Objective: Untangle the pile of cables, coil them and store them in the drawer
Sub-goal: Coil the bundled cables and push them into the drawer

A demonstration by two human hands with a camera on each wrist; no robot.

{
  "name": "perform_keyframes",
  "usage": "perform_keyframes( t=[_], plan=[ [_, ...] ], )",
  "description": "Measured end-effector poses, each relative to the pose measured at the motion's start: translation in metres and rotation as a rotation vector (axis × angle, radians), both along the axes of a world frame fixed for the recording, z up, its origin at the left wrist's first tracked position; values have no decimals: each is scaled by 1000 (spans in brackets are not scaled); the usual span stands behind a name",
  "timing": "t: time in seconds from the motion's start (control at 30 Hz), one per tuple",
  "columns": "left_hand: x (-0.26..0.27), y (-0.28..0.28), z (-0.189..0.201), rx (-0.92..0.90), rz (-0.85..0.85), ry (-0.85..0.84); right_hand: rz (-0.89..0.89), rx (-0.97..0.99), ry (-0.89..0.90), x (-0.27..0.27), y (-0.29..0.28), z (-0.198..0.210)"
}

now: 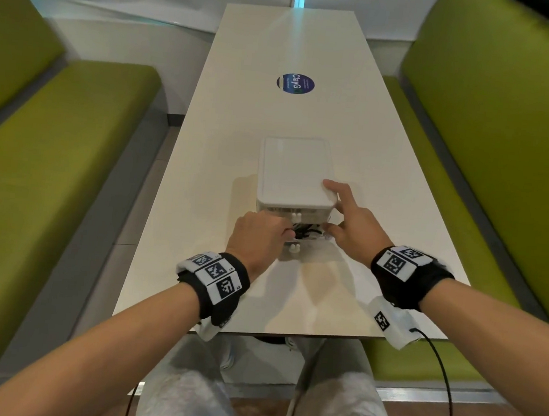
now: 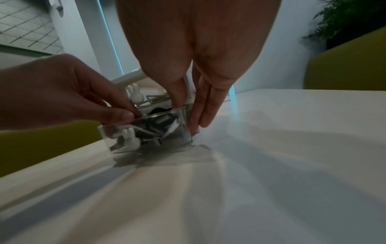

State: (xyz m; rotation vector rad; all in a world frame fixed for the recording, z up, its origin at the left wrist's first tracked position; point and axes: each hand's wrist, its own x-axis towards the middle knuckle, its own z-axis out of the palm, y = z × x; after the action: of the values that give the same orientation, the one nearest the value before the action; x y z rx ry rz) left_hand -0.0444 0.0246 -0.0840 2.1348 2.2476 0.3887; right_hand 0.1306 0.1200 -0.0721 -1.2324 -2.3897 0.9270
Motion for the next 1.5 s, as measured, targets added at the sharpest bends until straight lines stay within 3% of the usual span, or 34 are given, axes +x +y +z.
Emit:
perform_keyframes(
  t=[0.17,0.37,0.5,0.63,0.77,0.9,1.13,1.27,1.37,1.5],
  plan=[
    [-1,-5,2,46,-19,-34,-62,23,-10,-5,-4,0],
    [-4,-5,-2,-57,-65,47,-139,46,-11,-18,-11,-2],
    [-5,-12,-1,-138,-117,34,-111,59,-33,-18,-9,-3],
    [-1,-11,3,-171,-105,158,-82,-40,4,-14,-11,2],
    [3,-12,8,-182,-87,167,-115,-65,17,-17,-17,7],
    [10,-13,10,-184,-95,179,-144,-4,-31,-20,-19,6],
    [-13,-23,-2,3,-148,-39,-189,75,-60,-30,-20,-2],
    [-7,-25,-2,9,-167,84,-179,75,-83,-31,-20,-2],
    [-2,-29,-3,111,-180,203,-148,63,-96,-29,-20,-1],
    [-14,-33,-5,204,-173,123,-75,31,-123,-20,-24,3]
  ],
)
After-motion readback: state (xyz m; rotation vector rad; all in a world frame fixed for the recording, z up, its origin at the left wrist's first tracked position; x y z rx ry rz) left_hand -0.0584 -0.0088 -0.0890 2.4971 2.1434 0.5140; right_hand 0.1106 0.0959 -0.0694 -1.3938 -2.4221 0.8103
